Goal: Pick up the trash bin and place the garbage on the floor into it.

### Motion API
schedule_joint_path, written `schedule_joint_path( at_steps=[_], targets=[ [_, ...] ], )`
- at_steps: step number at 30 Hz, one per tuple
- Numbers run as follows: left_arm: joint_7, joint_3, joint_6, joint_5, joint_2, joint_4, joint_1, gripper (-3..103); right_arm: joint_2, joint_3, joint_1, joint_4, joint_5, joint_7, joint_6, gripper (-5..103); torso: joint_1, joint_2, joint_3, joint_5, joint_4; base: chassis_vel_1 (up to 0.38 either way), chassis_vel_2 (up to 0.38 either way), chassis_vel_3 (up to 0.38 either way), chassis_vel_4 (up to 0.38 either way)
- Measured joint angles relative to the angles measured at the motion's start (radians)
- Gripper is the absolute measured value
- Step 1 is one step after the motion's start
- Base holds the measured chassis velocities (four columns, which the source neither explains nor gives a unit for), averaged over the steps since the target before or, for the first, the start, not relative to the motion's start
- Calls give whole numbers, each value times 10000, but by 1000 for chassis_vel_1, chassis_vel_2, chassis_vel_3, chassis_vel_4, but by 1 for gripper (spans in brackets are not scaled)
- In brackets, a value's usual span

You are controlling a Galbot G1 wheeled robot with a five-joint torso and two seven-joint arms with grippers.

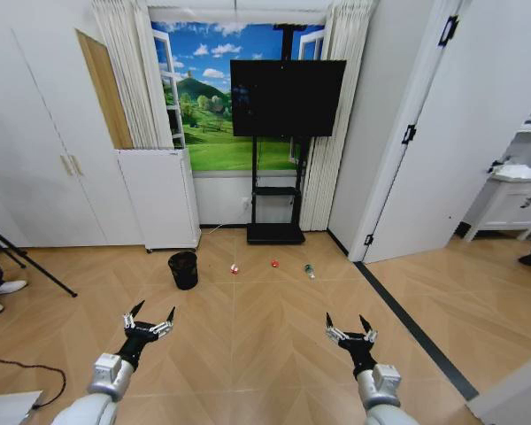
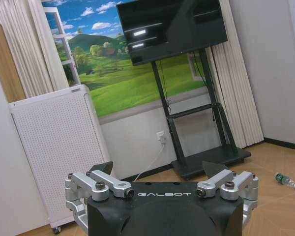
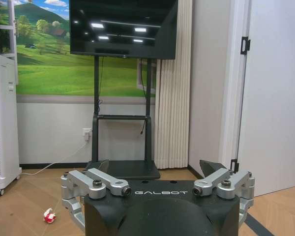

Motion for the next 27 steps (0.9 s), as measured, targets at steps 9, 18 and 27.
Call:
schedule_joint_path(
  at_steps=[9, 18, 27],
  targets=[
    [-1498, 358, -115, -1067, -339, 267, 79, 99, 105, 86, -183, 211, -6, 211, 77, 100, 0, 0, 0, -3, 0, 0, 0, 0, 0],
    [-2580, 355, 618, -1649, -430, -177, 248, 100, 183, 99, -301, 438, -131, 144, 223, 100, 0, 1, 0, 0, -1, 0, 0, 0, 0],
    [-2590, 346, 607, -1617, -517, -356, 341, 99, 215, 78, -325, 588, -161, 107, 215, 100, 0, 1, 0, -1, -1, 0, 0, 0, 0]
  ],
)
